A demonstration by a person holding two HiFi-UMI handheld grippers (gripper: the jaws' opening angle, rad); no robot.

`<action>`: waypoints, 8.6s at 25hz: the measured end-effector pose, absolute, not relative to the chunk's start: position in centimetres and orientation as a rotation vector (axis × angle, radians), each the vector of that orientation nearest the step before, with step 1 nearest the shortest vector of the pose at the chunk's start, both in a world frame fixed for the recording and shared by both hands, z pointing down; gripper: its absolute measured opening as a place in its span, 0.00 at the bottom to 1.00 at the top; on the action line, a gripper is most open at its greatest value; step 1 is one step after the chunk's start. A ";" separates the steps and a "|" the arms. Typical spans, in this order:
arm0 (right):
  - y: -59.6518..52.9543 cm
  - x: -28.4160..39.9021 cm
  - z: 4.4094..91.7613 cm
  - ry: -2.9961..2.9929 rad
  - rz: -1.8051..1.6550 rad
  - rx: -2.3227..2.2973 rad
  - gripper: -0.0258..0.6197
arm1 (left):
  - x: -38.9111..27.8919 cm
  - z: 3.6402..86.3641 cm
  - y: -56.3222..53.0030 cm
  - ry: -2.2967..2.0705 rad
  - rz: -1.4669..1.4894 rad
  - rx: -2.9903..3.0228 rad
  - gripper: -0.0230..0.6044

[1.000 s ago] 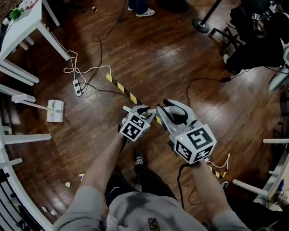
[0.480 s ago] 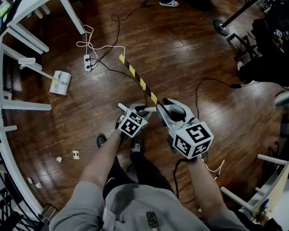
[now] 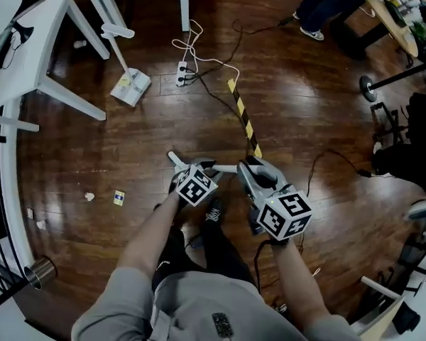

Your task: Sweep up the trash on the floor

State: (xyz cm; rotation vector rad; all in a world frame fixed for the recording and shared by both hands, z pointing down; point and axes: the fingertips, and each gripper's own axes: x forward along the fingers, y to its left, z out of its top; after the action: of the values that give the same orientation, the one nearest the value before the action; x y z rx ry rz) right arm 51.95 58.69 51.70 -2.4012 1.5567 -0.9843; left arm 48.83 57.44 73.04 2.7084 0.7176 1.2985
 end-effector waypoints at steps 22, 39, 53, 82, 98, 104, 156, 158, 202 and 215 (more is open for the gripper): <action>27.2 21.5 56.0 2.131 -1.178 -1.982 0.19 | 16.8 76.4 24.9 0.131 1.439 2.672 0.26; 30.5 25.2 52.2 2.202 -1.150 -2.026 0.19 | 21.4 73.1 30.4 0.148 1.329 2.700 0.23; 20.9 8.9 57.7 2.025 -1.294 -2.049 0.19 | 3.8 77.8 19.4 0.306 1.394 2.683 0.25; -6.8 -15.2 46.0 2.988 -0.868 -1.288 0.19 | -18.4 67.2 -6.7 -0.754 1.082 2.512 0.24; -9.6 -23.3 45.3 3.374 -0.803 -0.140 0.19 | -26.8 66.3 -5.8 -1.474 0.893 1.898 0.24; -10.5 -30.1 49.6 3.529 -0.743 0.151 0.19 | -30.8 70.8 -6.6 -1.549 0.735 1.757 0.23; -52.2 -56.9 48.0 3.469 -0.692 0.058 0.18 | -59.9 69.2 -49.7 -1.609 0.826 1.797 0.23; -52.5 -57.8 49.5 3.461 -0.744 -0.031 0.19 | -61.0 70.6 -49.8 -1.551 0.870 1.822 0.23; -59.2 -38.3 51.7 2.788 -0.972 -1.827 0.18 | -37.9 73.1 -57.8 -0.383 0.984 2.602 0.23; -59.2 -48.9 52.8 2.897 -0.998 -1.601 0.19 | -49.6 74.3 -57.6 -0.514 1.046 2.518 0.23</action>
State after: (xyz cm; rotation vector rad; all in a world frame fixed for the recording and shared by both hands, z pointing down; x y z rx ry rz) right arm -48.95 -59.20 52.84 -1.6011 2.8968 -0.9978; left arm -49.63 -57.64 74.25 2.5178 -0.5141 1.0460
